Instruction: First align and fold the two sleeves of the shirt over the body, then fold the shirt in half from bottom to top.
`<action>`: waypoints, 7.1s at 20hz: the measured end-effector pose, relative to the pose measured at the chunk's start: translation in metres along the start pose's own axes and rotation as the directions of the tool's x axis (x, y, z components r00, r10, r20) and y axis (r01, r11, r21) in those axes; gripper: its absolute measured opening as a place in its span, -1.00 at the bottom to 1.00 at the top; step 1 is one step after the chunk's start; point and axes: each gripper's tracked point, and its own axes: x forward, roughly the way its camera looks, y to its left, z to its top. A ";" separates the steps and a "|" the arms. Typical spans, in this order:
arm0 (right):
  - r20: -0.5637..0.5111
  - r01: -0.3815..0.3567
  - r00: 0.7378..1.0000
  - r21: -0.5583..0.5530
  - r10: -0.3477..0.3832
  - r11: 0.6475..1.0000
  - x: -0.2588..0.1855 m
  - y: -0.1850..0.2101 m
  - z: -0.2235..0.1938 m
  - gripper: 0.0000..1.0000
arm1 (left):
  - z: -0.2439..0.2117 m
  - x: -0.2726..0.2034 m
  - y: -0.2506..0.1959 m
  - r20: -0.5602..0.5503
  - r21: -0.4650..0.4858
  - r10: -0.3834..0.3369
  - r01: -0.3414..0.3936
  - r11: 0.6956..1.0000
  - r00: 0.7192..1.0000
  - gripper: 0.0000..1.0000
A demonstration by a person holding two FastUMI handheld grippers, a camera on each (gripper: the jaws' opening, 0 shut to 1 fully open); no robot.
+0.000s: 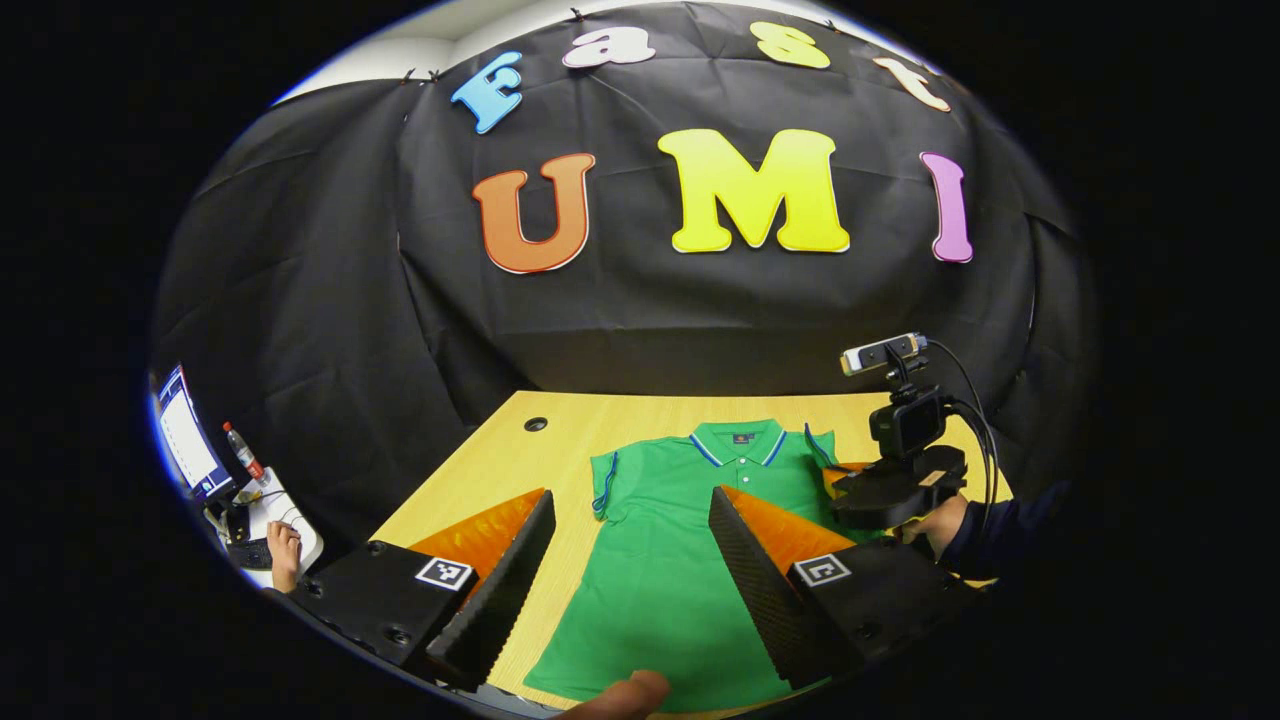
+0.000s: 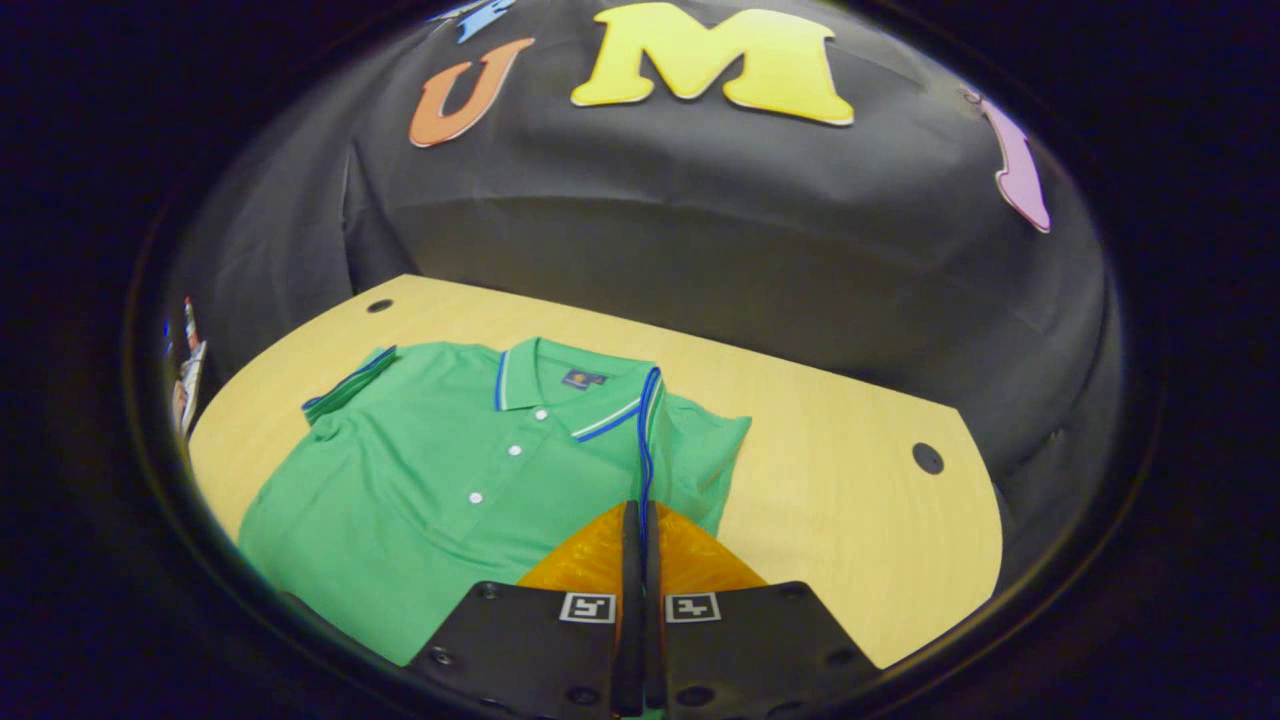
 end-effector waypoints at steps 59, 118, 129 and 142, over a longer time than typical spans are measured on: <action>0.073 0.299 0.946 0.184 -0.316 0.936 -0.311 0.024 0.028 0.91 | -0.153 0.315 0.036 -0.516 0.036 -0.127 0.170 0.985 0.847 -0.84; -0.452 0.218 0.890 0.295 -0.066 0.930 -0.236 0.030 -0.191 0.90 | -0.249 0.114 0.052 -0.608 -0.003 -0.208 0.260 0.966 0.766 0.94; -0.619 0.248 0.785 0.326 0.008 0.912 -0.259 0.034 -0.251 0.89 | -0.286 0.005 0.068 -0.765 -0.158 -0.261 0.221 0.962 0.589 0.94; -0.719 0.236 0.695 0.246 0.014 0.940 -0.256 0.044 -0.270 0.92 | -0.320 -0.023 0.078 -0.882 -0.072 -0.165 0.220 0.973 0.442 0.90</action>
